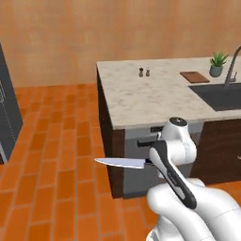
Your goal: Pick up the knife from the drawer and place it on the cutting board. Then place the meat from the plate to the cutting board.
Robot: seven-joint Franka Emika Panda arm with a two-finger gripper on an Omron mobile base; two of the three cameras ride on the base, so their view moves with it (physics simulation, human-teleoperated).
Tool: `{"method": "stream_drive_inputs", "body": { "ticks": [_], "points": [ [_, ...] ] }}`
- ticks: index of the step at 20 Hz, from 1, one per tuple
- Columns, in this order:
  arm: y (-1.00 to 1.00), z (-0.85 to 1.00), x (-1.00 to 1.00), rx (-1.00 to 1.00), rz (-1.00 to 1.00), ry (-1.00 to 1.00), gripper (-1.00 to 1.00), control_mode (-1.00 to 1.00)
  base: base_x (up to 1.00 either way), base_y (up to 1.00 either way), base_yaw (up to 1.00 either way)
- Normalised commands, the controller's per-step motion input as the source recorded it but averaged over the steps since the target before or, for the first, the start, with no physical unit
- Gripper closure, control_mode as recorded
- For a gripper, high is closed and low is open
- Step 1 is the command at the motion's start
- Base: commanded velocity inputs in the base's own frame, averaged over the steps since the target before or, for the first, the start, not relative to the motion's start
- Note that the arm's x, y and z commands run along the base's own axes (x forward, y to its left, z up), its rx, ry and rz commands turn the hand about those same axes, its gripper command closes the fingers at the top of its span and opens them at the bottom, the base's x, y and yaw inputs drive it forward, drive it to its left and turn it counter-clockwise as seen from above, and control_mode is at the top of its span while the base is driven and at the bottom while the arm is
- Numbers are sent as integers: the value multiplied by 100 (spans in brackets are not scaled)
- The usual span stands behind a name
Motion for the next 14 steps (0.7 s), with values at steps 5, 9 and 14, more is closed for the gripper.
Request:
{"method": "stream_drive_inputs", "body": {
  "ticks": [5, 9, 14],
  "points": [
    [0, 0, 0, 0, 0, 0, 100, 100, 64, 100, 1],
    [0, 0, 0, 0, 0, 0, 100, 100, 78, 100, -2],
    [0, 0, 0, 0, 0, 0, 100, 100, 85, 100, -34]
  ]
}}
